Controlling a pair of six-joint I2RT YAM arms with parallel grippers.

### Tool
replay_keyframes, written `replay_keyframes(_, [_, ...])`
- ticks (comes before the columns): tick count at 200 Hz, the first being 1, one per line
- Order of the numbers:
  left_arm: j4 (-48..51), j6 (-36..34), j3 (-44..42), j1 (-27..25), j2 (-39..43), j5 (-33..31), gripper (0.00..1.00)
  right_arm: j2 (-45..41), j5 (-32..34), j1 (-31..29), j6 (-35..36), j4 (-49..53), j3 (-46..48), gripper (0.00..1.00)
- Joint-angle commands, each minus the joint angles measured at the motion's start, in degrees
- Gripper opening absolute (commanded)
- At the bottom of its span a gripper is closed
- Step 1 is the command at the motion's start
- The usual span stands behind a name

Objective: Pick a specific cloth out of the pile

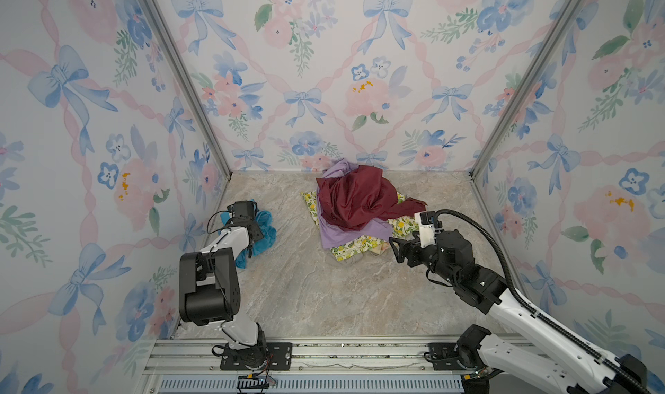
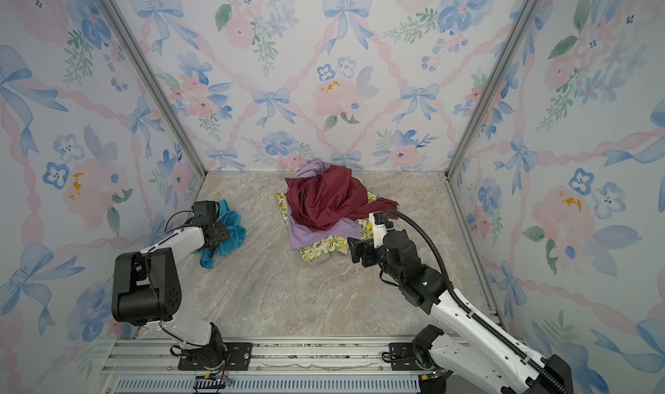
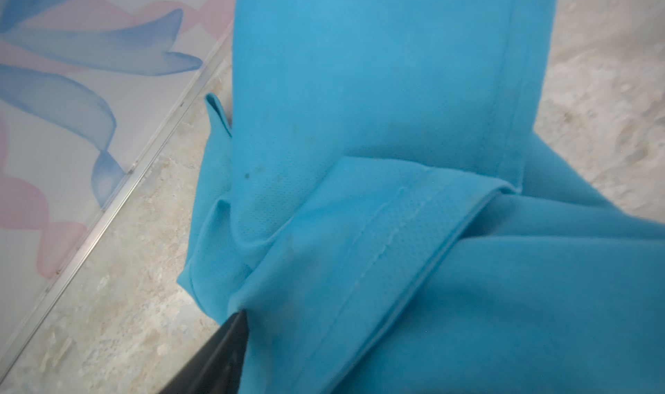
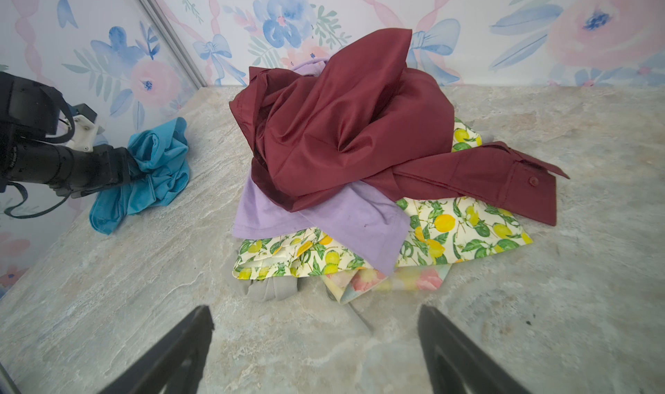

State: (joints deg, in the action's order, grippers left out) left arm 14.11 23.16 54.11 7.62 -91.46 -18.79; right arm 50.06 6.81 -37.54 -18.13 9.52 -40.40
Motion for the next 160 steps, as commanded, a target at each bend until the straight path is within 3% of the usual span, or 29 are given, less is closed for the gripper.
replay_keyframes(1, [1.62,-0.27,2.04,-2.04,4.99,-0.96,0.81,-0.38,-1.25,0.58,1.34,2.01,-2.90,0.92])
replay_keyframes(14, [1.75,-0.73,2.11,-3.09,7.16,-0.71,0.92,-0.58,-1.44,0.62,1.52,2.43,-3.27,0.93])
replay_keyframes(38, [1.69,-1.31,1.41,-4.40,11.44,-0.44,0.98,-1.52,-1.36,0.63,1.52,2.81,-3.28,0.93])
replay_keyframes(83, [-3.46,-5.78,-1.64,-8.26,21.46,2.44,0.98,-3.69,0.72,1.02,3.98,5.25,-4.30,0.95])
replay_keyframes(103, [-11.27,-6.48,-6.90,-11.07,27.92,0.48,0.98,-4.75,1.55,3.46,6.09,6.52,-4.35,0.98])
replay_keyframes(136, [-31.61,-6.96,-22.85,-12.18,38.53,4.79,0.98,-7.83,2.90,10.72,8.35,4.68,-0.29,0.97])
replay_keyframes(160, [-44.17,-7.01,-33.10,-12.18,40.65,4.52,0.98,-10.74,8.42,14.69,10.88,-1.92,6.47,0.97])
